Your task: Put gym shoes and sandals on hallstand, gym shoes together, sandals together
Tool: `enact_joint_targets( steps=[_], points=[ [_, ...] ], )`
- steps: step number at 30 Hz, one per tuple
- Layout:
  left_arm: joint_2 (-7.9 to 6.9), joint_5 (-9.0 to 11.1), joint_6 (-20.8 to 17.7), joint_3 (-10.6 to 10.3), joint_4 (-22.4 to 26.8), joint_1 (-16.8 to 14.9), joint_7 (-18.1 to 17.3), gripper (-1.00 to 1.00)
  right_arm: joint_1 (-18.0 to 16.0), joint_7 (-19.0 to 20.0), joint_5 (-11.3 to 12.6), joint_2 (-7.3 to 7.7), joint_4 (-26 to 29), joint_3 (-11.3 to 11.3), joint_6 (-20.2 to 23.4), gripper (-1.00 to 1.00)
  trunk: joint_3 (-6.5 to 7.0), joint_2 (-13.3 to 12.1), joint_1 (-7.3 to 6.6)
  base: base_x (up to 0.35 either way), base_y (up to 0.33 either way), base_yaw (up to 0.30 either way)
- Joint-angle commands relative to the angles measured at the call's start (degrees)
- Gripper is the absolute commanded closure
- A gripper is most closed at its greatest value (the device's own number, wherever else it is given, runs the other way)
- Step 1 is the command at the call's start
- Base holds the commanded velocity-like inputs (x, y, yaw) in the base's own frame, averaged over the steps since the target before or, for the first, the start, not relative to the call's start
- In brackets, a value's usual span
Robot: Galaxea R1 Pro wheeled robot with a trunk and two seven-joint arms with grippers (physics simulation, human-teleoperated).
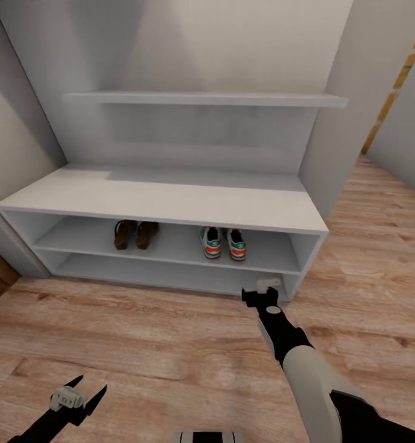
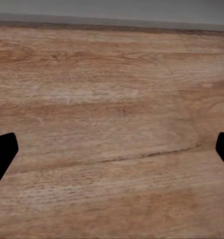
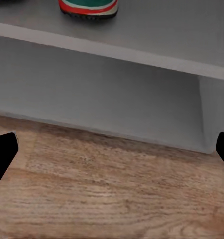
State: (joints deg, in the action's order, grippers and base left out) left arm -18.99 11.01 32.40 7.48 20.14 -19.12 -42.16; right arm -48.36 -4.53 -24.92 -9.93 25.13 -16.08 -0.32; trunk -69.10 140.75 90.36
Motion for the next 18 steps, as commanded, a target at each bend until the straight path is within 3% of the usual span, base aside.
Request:
enact_joint_targets(
  steps=[1,4,18],
  points=[
    [0.00,0.41,-0.12,0.16,-0.06,-0.04,-0.55,-1.00,-0.02,-0.03,-0.54,-0.07,-0.01,-0.35,-0.03,-1.00,-0.04,0.02,-0.04,-0.298,-0.019,0.000],
    [0.00,0.43,-0.14,0.17,-0.02,-0.04,-0.53,-1.00,0.24,0.00,-0.65,-0.07,-0.08,-0.35,-0.20,-1.00,-0.04,0.02,-0.04,-0.212,-0.009,0.000],
    [-0.21,0.41,-0.20,0.48,-0.01,-0.04,-0.47,-1.00,0.44,0.11,-0.69,-0.07,-0.16,-0.35,-0.38,-1.00,0.14,-0.38,-0.26,-0.012,0.000,0.000]
  ],
)
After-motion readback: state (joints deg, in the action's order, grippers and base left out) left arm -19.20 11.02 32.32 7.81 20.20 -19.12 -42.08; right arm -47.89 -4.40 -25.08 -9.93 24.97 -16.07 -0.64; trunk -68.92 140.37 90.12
